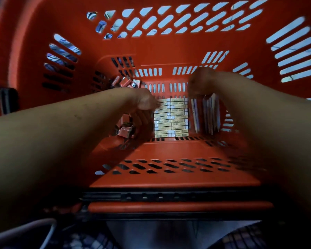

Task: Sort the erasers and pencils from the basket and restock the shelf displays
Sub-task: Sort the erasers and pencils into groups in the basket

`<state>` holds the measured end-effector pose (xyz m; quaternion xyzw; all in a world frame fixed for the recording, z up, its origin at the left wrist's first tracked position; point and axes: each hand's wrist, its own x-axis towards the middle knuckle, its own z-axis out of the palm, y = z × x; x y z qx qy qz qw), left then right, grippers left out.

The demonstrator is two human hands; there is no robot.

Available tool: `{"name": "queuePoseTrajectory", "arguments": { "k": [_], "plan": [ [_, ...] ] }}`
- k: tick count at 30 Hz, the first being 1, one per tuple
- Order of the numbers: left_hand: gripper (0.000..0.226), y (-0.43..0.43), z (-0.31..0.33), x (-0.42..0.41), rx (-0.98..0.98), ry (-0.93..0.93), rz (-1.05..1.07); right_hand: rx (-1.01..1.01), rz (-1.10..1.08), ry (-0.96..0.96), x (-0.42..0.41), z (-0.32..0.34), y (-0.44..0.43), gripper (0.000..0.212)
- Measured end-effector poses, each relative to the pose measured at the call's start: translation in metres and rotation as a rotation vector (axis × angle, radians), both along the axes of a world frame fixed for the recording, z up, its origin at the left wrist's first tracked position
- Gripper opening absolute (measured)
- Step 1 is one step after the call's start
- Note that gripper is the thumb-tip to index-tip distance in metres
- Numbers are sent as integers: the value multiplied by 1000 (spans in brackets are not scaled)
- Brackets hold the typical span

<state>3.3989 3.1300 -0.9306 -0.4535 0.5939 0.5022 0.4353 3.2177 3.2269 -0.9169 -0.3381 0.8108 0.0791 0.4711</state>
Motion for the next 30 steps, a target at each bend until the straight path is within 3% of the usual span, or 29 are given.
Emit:
{"name": "queuePoseTrajectory", "arguments": {
  "k": [11,23,27,30],
  "plan": [
    [23,9,70,7,-151,310,-63,-199,311,66,25,70,18,42],
    [17,45,172,94,-159,652,-153,-522,322,24,85,192,125,26],
    [39,60,202,110,-187,719,-278,-534,326,-25,109,209,155,39],
    [39,68,212,121,-180,754,-330,-469,410,4,122,206,164,62]
  ]
}}
